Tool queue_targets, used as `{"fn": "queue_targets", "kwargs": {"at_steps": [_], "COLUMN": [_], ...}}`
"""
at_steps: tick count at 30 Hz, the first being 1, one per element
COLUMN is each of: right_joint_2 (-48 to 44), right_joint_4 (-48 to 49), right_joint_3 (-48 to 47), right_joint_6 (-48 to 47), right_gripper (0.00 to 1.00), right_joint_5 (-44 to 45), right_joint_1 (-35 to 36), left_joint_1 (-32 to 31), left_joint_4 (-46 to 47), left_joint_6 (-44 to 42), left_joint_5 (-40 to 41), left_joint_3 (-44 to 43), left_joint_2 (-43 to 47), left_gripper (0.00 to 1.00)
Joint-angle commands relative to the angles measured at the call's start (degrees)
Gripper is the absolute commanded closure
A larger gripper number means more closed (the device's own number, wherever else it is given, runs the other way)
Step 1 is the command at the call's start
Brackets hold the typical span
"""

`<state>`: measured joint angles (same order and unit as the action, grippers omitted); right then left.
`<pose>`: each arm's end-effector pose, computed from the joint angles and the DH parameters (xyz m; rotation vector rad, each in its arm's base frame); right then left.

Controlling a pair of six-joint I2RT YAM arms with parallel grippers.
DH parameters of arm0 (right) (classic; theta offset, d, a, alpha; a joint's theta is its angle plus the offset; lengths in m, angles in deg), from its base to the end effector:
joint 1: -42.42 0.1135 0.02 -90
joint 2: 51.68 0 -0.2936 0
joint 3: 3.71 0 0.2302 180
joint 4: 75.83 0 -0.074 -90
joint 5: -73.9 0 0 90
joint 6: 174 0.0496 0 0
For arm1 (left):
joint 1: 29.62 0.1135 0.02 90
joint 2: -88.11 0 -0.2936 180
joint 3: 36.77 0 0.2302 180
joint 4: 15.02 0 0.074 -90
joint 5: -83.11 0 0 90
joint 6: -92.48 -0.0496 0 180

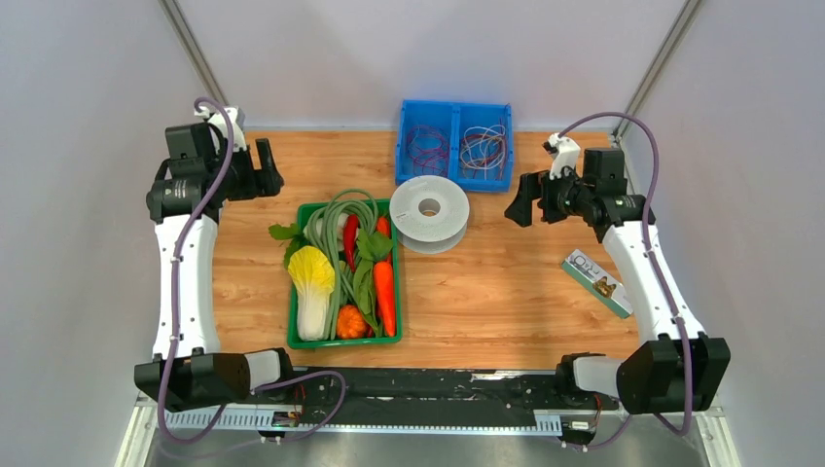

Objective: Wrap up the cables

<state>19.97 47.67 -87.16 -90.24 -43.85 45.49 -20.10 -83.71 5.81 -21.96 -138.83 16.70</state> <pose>0.2351 0.0357 0.3563 -0.4207 2.2613 0.5385 0.2195 0.0237 0.4340 -0.1059 2.2155 -0.2341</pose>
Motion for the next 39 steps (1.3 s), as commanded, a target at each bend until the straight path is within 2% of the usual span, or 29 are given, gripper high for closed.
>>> {"fn": "queue_targets", "kwargs": {"at_steps": [1,8,15,20,32,39], "right_joint_2": [1.0,7.0,16.4,21.8,33.4,37.9], "right_joint_4": [9.4,28.4,39.2,46.6,52.6,60.3], "right_joint_3": [0.7,6.6,8.2,8.5,6.6,7.2], "right_joint_6": [7.9,22.5,32.6,35.2,39.1,45.8], "right_gripper": [0.0,0.0,0.0,0.01,0.16,0.35], "right_joint_5": [-9.8,-14.6,-15.6,-15.6,-18.0,-18.7], "right_joint_1": [-0.1,0.3,1.3,2.7,5.2,6.9], "left_joint_1": [0.1,0.1,0.1,0.1,0.1,0.1], "left_joint_4": [5.8,9.6,11.8,12.8,13.6,13.2], "left_joint_6": [1.8,-0.1,0.5,2.1,2.2,1.5], "left_joint_5": [4.0,-5.9,-12.7,-16.6,-21.1,-23.2], "left_joint_3": [-0.6,-0.4,1.3,2.5,3.9,4.6], "left_joint_2": [4.0,6.9,6.9,5.4,3.8,3.6], "left_gripper": [0.13,0.12,0.12,0.12,0.12,0.12]}}
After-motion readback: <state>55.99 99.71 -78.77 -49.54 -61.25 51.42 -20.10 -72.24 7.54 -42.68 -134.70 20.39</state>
